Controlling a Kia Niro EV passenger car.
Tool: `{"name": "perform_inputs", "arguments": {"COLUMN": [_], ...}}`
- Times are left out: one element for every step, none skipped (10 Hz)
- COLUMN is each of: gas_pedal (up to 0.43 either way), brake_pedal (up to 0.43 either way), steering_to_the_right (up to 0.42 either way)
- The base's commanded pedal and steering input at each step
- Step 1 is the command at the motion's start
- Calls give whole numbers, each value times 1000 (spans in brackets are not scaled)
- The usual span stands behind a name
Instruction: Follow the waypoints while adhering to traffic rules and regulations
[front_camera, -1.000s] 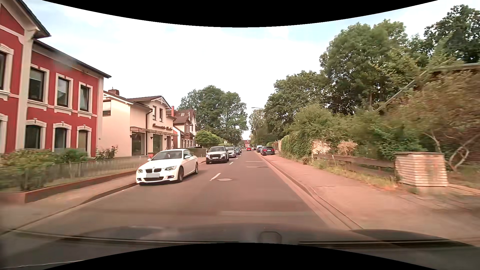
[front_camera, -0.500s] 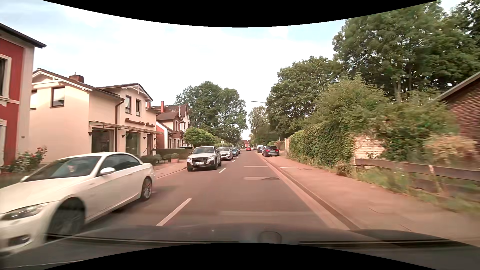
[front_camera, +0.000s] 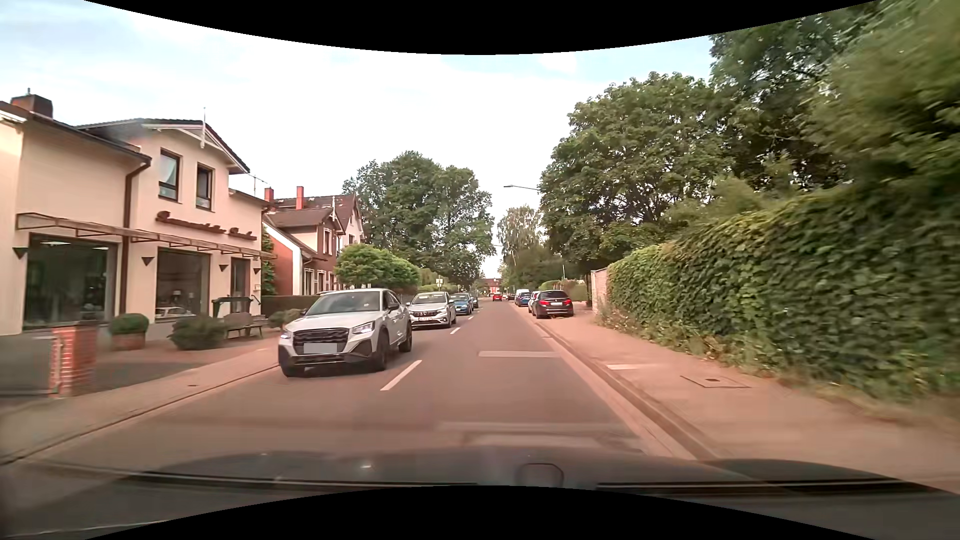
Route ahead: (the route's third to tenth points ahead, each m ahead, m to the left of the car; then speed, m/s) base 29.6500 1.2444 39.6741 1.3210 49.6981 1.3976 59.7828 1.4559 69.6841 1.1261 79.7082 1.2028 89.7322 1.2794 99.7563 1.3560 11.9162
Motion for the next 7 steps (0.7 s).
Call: {"name": "perform_inputs", "arguments": {"gas_pedal": [197,197,197,197,197,197,197], "brake_pedal": [0,0,0,0,0,0,0], "steering_to_the_right": [-5,-4,-4,-5,-4,-4,-3]}}
